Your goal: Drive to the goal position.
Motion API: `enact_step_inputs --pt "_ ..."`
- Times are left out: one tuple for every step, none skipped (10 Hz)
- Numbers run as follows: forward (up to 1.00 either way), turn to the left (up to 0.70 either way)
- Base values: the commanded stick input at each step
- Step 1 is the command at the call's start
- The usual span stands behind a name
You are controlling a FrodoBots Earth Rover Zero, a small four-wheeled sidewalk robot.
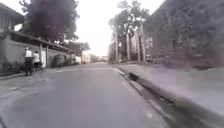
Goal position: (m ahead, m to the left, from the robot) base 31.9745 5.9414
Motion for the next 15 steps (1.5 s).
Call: enact_step_inputs --pt "1.0 0.0" --pt "1.0 0.0" --pt "1.0 0.0" --pt "1.0 0.0" --pt "1.0 0.0" --pt "1.0 0.0" --pt "1.0 0.0" --pt "1.0 0.0" --pt "1.0 0.0" --pt "1.0 -0.04" --pt "1.0 -0.17" --pt "1.0 -0.36" --pt "1.0 -0.4" --pt "1.0 -0.28" --pt "1.0 -0.04"
